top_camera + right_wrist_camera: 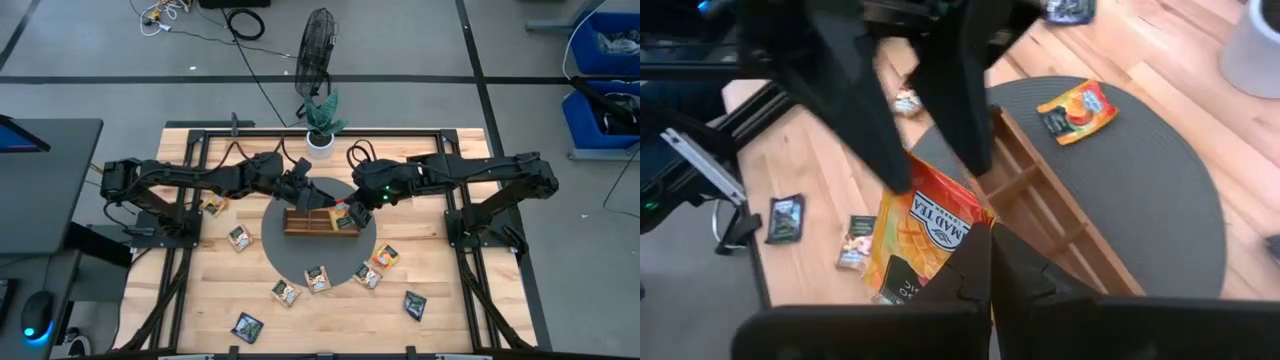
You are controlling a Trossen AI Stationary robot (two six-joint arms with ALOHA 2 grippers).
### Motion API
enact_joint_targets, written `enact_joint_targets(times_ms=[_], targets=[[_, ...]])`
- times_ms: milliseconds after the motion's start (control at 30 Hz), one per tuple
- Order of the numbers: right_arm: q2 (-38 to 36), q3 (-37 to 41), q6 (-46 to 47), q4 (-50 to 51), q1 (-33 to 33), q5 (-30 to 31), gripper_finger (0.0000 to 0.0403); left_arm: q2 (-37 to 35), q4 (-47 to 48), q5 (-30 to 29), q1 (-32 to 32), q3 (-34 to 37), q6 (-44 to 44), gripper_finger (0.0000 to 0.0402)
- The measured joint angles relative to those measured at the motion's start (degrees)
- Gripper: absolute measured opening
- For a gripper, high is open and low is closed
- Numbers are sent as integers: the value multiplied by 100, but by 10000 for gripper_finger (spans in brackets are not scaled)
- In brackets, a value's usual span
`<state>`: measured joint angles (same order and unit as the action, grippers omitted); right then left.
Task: Pick & Place Tea
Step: Put the yellow tea bag into the right section of the wooden organizer
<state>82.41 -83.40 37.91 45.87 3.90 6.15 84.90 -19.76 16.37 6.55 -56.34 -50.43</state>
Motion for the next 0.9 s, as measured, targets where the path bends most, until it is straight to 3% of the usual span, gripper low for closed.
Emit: enact_joint_targets(times_ms=[200, 467, 633, 900], targets=[[0, 0, 4, -18, -9, 35, 0, 0, 58, 124, 0, 2, -4, 148], [0, 0, -48, -88, -7, 44, 0, 0, 128, 335, 2, 4, 13, 15], [-15, 5, -290, -103, -7, 50, 11, -5, 126, 335, 4, 4, 163, 8], [-540, 9, -344, -293, 11, 841, 86, -348, 57, -333, 56, 11, 758, 5]])
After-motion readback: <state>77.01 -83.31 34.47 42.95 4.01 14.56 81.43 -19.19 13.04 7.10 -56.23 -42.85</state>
